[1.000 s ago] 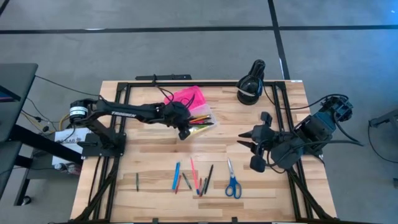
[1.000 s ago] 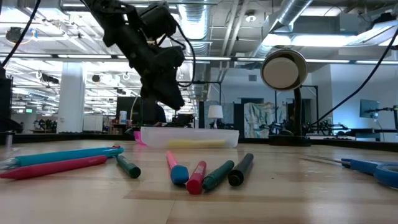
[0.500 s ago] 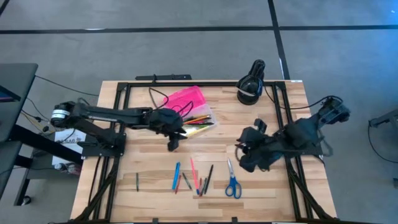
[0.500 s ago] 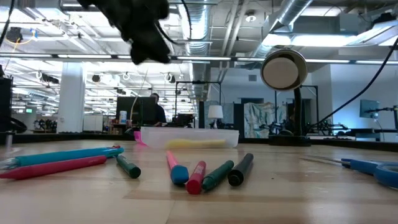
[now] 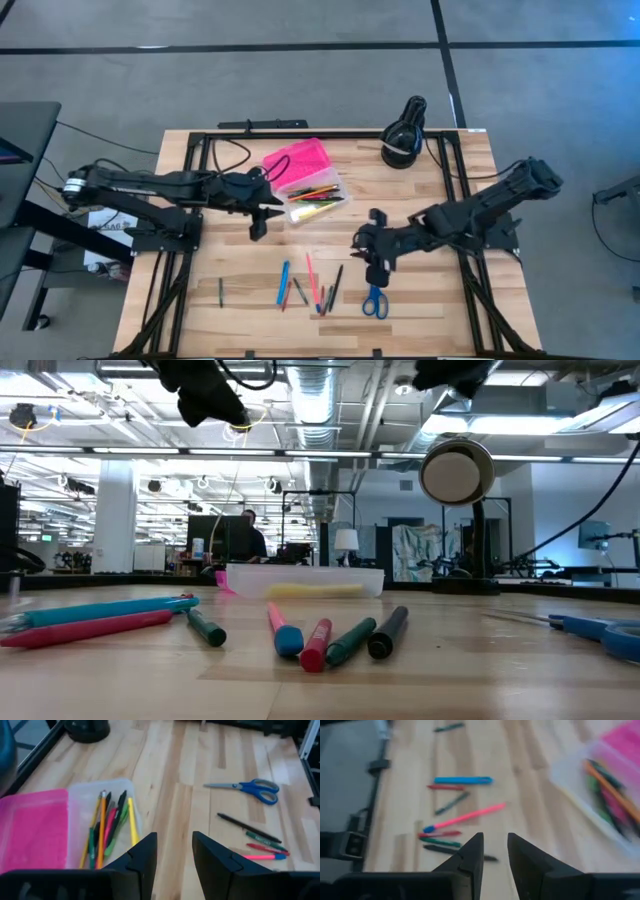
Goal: Pick & place school supplies into a supply box
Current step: Put the black pen into the pink supply box
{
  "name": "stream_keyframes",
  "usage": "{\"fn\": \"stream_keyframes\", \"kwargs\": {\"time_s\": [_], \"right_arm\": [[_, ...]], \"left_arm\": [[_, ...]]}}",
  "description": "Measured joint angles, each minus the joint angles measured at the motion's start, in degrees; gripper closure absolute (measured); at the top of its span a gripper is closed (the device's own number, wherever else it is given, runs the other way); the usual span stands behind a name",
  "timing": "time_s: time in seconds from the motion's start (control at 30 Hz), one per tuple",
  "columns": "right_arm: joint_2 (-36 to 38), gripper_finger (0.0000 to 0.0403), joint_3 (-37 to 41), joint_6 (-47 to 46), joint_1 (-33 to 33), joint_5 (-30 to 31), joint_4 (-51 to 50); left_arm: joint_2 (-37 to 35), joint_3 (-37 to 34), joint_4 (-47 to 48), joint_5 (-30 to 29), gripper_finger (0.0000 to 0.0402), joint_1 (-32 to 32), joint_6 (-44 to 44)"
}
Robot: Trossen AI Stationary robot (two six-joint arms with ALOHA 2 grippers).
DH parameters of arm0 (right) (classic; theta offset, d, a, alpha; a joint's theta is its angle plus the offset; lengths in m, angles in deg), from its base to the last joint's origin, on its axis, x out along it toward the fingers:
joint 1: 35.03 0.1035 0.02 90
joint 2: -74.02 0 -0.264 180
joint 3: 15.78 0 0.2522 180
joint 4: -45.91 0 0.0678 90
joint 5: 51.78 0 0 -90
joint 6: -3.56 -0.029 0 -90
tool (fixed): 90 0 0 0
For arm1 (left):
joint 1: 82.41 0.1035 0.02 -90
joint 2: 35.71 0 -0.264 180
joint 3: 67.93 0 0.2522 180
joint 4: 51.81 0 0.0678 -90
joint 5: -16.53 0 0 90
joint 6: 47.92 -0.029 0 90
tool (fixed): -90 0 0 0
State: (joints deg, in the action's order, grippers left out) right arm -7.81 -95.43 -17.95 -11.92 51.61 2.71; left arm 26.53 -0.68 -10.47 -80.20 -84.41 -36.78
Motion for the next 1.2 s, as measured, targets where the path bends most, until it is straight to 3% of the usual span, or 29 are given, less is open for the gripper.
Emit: {"fn": "stream_keyframes", "kwargs": {"time_s": [0.23, 0.43, 0.97, 1.2], "right_arm": [[-0.10, 0.0321, 6.54, 6.76, -4.51, -9.33, 11.85], [-7.08, 0.0321, 7.43, 12.70, -5.22, -16.30, 17.76], [-25.37, 0.0321, 2.16, 21.52, -3.42, -22.62, 19.64], [-26.30, 0.0321, 1.84, 25.95, -3.30, -22.02, 18.98]], "left_arm": [[-1.34, -0.01, 3.59, 0.25, 0.0285, -0.98, 1.34], [-1.30, -0.01, 5.58, -0.12, 0.0285, -3.60, 3.27], [-1.30, -0.01, 8.11, -6.23, 0.0285, -10.75, 11.79], [-1.30, -0.01, 8.21, -8.51, 0.0285, -12.63, 13.61]]}}
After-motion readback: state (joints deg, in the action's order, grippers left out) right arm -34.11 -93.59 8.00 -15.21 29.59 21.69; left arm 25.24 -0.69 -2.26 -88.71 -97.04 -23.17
